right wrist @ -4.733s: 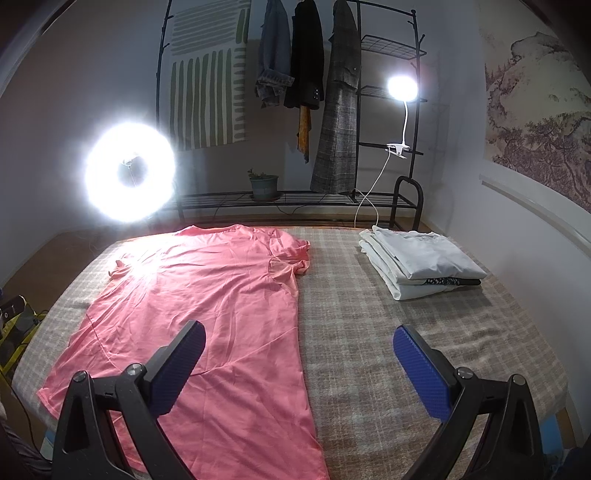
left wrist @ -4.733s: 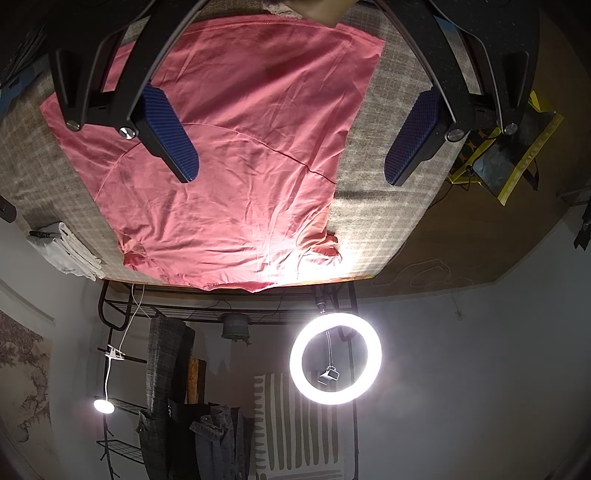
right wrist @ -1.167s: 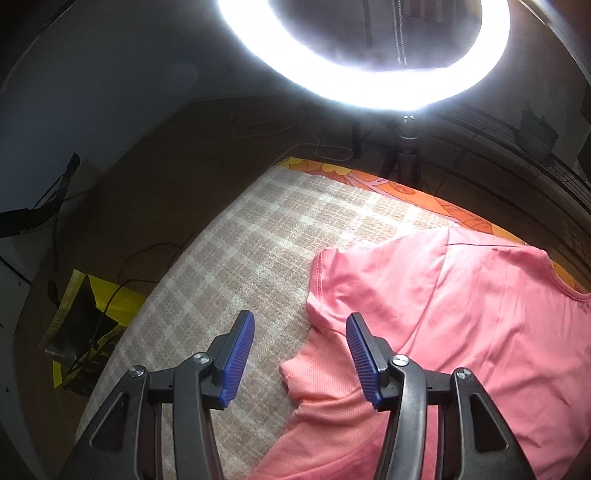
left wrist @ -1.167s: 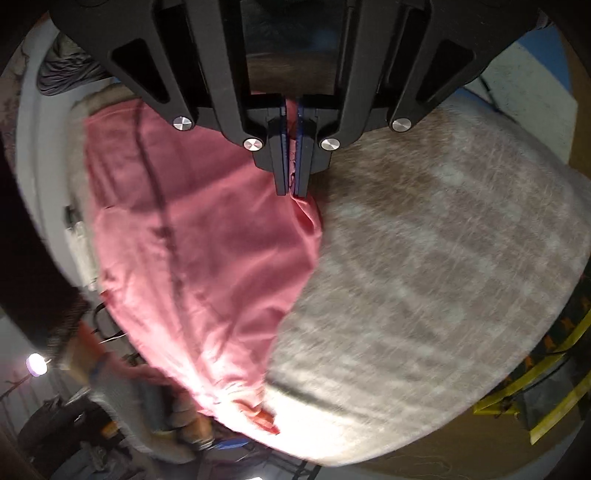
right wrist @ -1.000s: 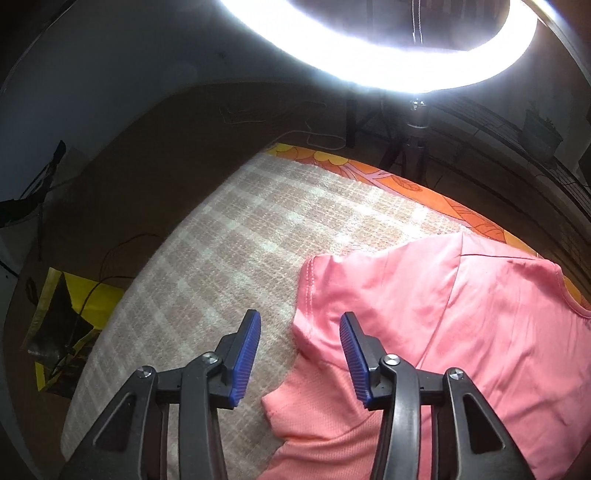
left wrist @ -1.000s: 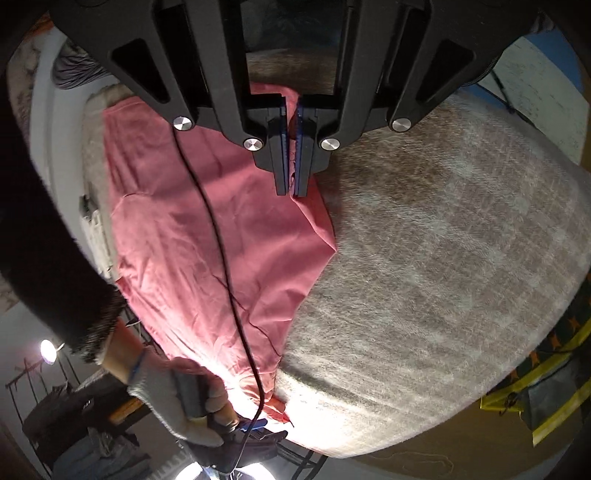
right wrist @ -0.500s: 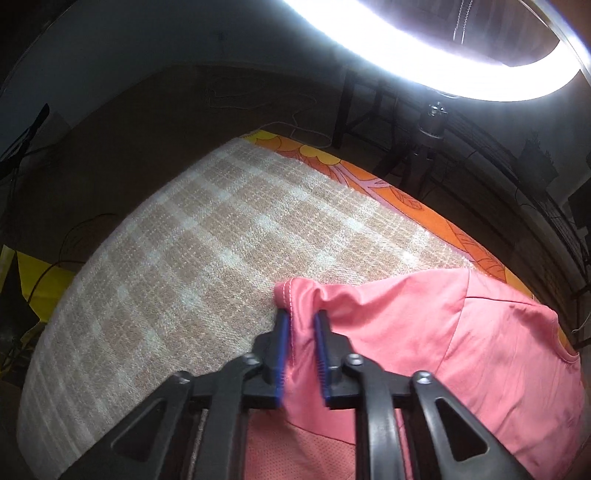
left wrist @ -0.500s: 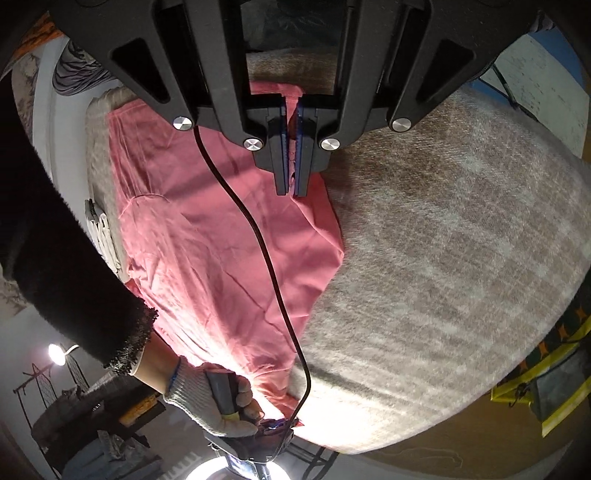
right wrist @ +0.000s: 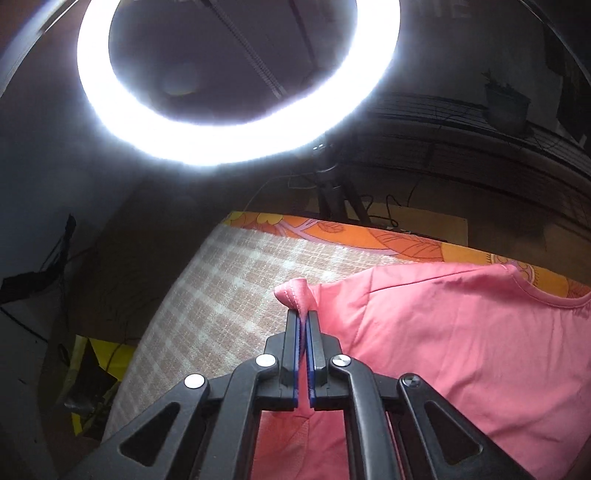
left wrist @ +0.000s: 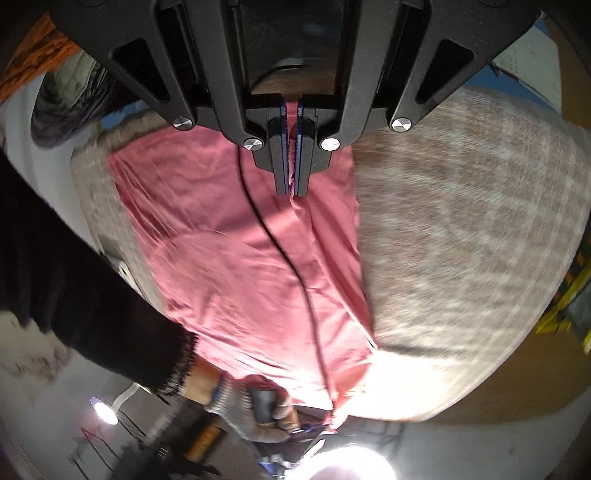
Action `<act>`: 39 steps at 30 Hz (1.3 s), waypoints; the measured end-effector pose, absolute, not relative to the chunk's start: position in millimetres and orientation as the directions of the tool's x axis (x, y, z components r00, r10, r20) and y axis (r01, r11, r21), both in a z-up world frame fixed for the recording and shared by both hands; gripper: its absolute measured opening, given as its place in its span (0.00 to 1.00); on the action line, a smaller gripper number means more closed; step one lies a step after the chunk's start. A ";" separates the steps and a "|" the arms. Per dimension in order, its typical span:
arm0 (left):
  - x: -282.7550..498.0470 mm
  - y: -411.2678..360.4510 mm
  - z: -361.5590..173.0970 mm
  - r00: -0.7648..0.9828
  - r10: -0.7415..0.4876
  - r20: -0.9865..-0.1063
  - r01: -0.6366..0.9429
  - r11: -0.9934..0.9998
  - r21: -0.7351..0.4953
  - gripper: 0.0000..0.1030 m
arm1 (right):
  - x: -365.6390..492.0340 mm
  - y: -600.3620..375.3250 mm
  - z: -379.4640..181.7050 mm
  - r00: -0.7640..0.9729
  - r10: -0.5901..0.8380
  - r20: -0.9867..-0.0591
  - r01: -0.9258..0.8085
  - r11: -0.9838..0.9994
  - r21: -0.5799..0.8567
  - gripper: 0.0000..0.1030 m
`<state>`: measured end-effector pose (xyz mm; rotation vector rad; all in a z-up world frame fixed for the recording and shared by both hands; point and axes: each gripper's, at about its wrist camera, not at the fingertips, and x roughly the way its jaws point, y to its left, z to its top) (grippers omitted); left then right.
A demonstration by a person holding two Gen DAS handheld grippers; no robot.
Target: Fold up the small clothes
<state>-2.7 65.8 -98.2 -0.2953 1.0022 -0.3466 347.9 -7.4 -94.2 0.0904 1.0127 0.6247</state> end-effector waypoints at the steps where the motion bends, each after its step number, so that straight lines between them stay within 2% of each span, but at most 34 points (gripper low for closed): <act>1: -4.6 57.2 -95.7 0.491 -0.415 -0.766 0.175 0.908 -0.381 0.01 | 350.7 -16.8 -92.4 0.375 0.542 -0.752 -0.437 0.819 0.372 0.00; 7: -9.2 11.3 -95.2 0.433 -0.471 -0.769 0.300 0.879 -0.370 0.01 | 362.5 -80.5 -101.1 0.396 0.567 -0.722 -0.394 0.815 0.424 0.00; 13: -11.6 -23.3 -111.0 0.360 -0.492 -0.793 0.370 0.855 -0.363 0.01 | 373.0 -141.2 -118.2 0.414 0.524 -0.745 -0.310 0.850 0.426 0.00; 16: -13.5 -33.7 -114.7 0.338 -0.494 -0.801 0.385 0.849 -0.362 0.01 | 376.2 -150.1 -125.6 0.412 0.474 -0.778 -0.294 0.877 0.379 0.05; 17: -14.6 -36.2 -115.6 0.334 -0.493 -0.803 0.390 0.848 -0.358 0.01 | 376.6 -150.5 -127.9 0.419 0.448 -0.790 -0.293 0.890 0.350 0.08; 18: -14.8 -38.7 -116.2 0.331 -0.490 -0.807 0.394 0.848 -0.353 0.01 | 376.1 -153.7 -127.6 0.431 0.406 -0.806 -0.285 0.908 0.306 0.26; 19: -15.7 -41.1 -116.4 0.329 -0.488 -0.808 0.399 0.848 -0.350 0.01 | 376.0 -159.0 -126.7 0.440 0.380 -0.813 -0.273 0.920 0.282 0.34; 20: -17.2 -43.0 -116.0 0.328 -0.487 -0.810 0.406 0.846 -0.344 0.01 | 374.6 -165.8 -124.2 0.453 0.359 -0.816 -0.257 0.929 0.265 0.37; 23: -23.4 -49.5 -114.1 0.336 -0.469 -0.816 0.425 0.849 -0.313 0.01 | 369.6 -200.2 -107.0 0.465 0.376 -0.802 -0.246 0.925 0.291 0.37; 25: -28.8 -51.3 -112.6 0.343 -0.462 -0.818 0.426 0.852 -0.303 0.01 | 359.9 -217.9 -93.1 0.483 0.377 -0.790 -0.246 0.925 0.291 0.40; 29: -41.4 -47.5 -107.4 0.360 -0.449 -0.818 0.419 0.861 -0.288 0.01 | 337.6 -249.6 -68.5 0.501 0.416 -0.759 -0.279 0.908 0.313 0.53; 39: -59.7 -18.0 -100.2 0.427 -0.427 -0.797 0.318 0.896 -0.310 0.02 | 269.5 -323.2 -40.6 0.480 0.500 -0.721 -0.323 0.865 0.385 0.54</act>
